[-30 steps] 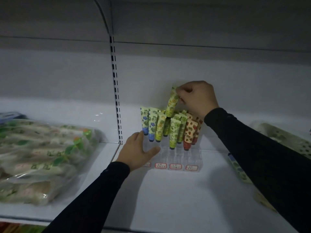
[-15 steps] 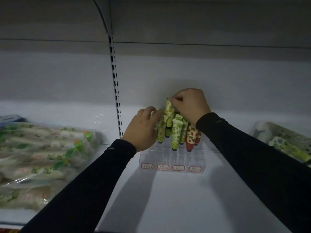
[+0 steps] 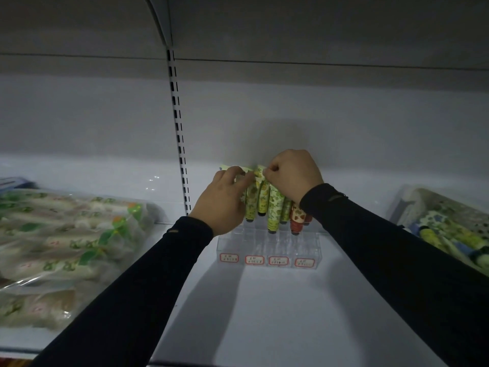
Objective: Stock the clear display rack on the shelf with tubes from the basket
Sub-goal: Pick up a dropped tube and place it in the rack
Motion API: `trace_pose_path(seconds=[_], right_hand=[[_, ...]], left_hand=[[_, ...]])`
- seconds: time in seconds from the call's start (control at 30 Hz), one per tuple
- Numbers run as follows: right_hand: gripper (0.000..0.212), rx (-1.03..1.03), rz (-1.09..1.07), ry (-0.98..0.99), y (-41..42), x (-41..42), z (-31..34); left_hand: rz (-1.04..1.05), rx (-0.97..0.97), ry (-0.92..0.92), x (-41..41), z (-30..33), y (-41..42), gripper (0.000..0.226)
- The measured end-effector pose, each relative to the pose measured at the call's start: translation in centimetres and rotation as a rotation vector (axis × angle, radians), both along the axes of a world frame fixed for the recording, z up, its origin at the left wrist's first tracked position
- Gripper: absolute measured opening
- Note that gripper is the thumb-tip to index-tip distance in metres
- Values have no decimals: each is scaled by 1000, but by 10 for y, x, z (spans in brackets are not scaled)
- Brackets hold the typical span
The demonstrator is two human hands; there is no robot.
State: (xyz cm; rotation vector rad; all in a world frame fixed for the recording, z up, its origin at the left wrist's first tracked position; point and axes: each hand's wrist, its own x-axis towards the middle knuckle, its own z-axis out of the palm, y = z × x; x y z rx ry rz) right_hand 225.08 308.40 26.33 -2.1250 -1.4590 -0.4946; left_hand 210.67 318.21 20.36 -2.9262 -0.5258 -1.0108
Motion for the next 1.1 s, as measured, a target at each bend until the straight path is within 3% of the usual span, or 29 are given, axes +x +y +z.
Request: trace_pose_path(seconds=[0.17, 0.3, 0.4, 0.63, 1.1], right_hand=[[43, -57, -26, -7, 1, -1, -1], [23, -97, -31, 8, 2, -1, -2], [20, -106, -41, 117, 6, 3, -2], [45, -147, 11, 137, 5, 7, 4], [45, -170, 25, 128, 9, 8, 2]], left_hand=[[1, -13, 1, 1, -1, 0, 65], [2, -21, -2, 2, -1, 1, 65], [-5, -17, -9, 1, -1, 0, 65], [-15, -28, -11, 1, -1, 2, 66], [7, -62, 12, 2, 0, -1, 65]])
